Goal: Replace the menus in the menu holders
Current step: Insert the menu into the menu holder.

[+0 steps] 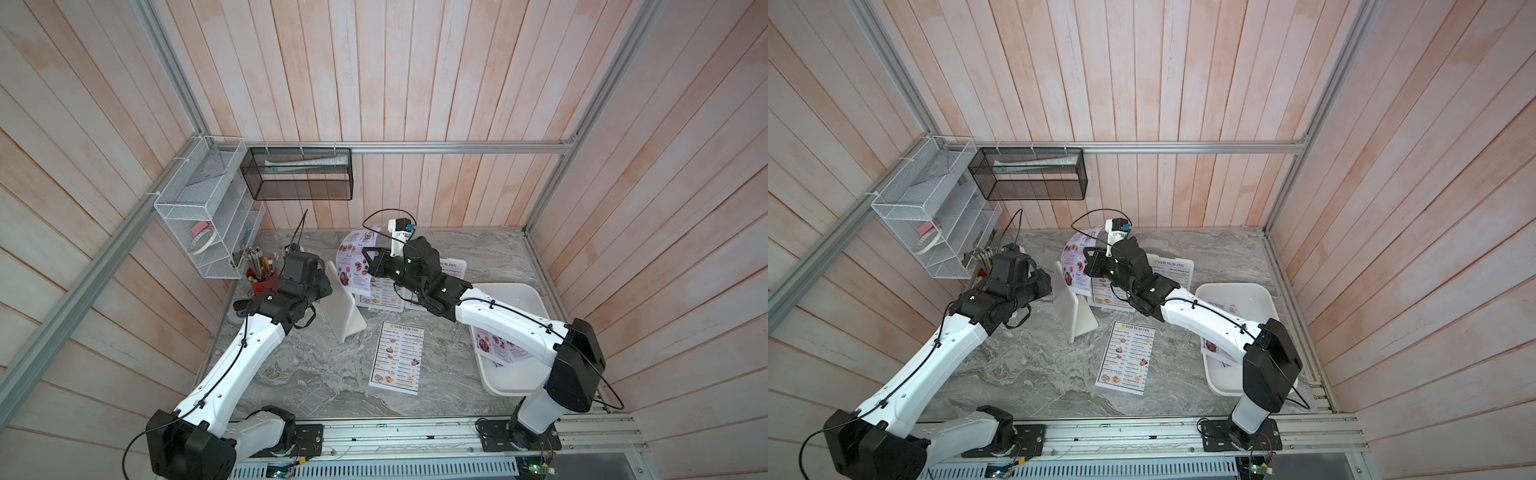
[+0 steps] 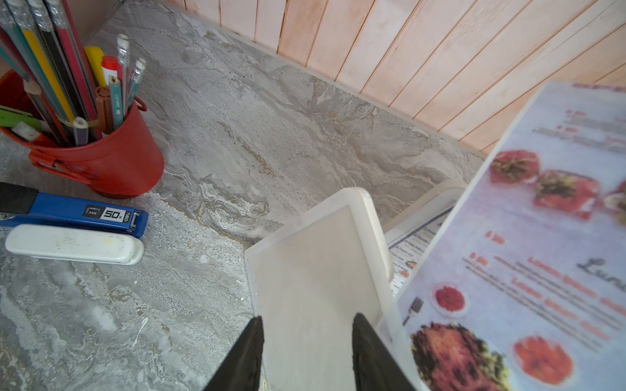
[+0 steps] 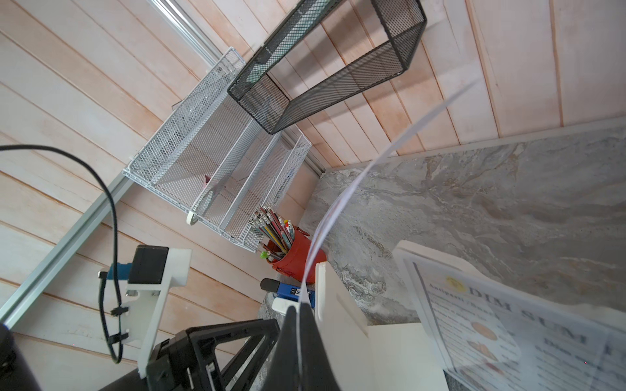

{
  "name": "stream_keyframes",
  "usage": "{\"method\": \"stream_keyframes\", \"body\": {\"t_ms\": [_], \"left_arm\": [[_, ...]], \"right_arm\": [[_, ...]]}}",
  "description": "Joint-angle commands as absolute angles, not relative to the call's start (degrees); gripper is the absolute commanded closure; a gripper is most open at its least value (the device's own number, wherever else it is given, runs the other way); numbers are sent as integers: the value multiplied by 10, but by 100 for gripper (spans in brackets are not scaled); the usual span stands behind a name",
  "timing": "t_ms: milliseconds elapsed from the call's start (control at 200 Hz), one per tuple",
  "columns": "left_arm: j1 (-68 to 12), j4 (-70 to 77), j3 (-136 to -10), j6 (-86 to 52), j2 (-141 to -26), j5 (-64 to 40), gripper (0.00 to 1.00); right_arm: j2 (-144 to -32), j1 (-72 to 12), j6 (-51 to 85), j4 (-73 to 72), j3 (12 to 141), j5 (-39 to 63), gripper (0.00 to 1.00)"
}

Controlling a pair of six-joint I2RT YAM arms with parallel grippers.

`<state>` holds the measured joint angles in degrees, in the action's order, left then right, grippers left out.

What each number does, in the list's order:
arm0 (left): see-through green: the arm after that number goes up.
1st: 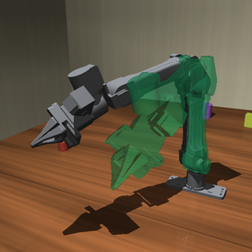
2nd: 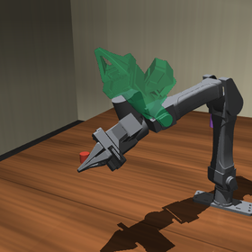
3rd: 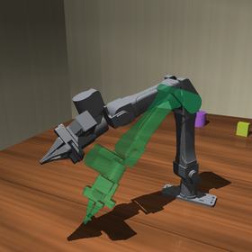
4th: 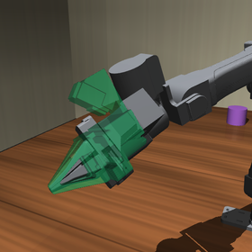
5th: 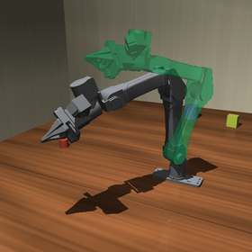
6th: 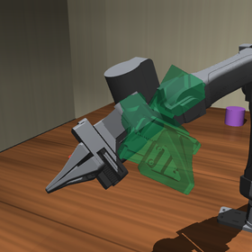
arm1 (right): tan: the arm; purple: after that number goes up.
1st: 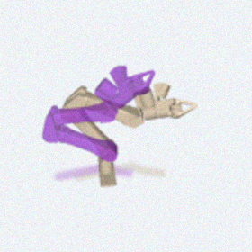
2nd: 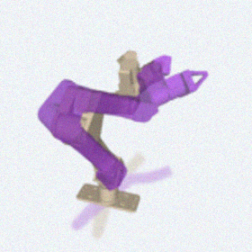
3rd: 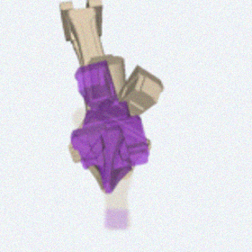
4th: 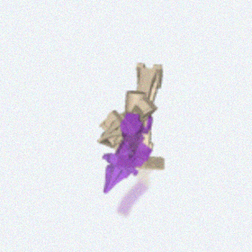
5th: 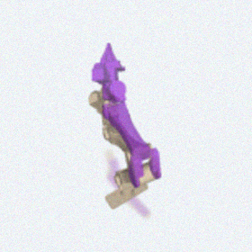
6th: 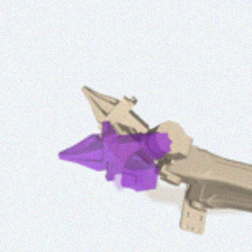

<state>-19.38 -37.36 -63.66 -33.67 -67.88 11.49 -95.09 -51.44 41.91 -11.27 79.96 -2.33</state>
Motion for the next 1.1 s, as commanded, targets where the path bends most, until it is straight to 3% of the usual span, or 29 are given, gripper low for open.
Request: {"method": "stream_keyframes", "body": {"t_ms": [0, 525, 1095], "left_arm": [[-189, -387, -653, -337, -671, 128, 55], [-180, -392, -659, -329, -670, 128, 55], [-174, -400, -671, -320, -666, 128, 54]], "right_arm": [[-969, -524, 371, -140, 819, -34, 100], [-996, -549, 267, -193, 816, -66, 100], [-1033, -555, 245, -209, 831, -97, 100]]}}
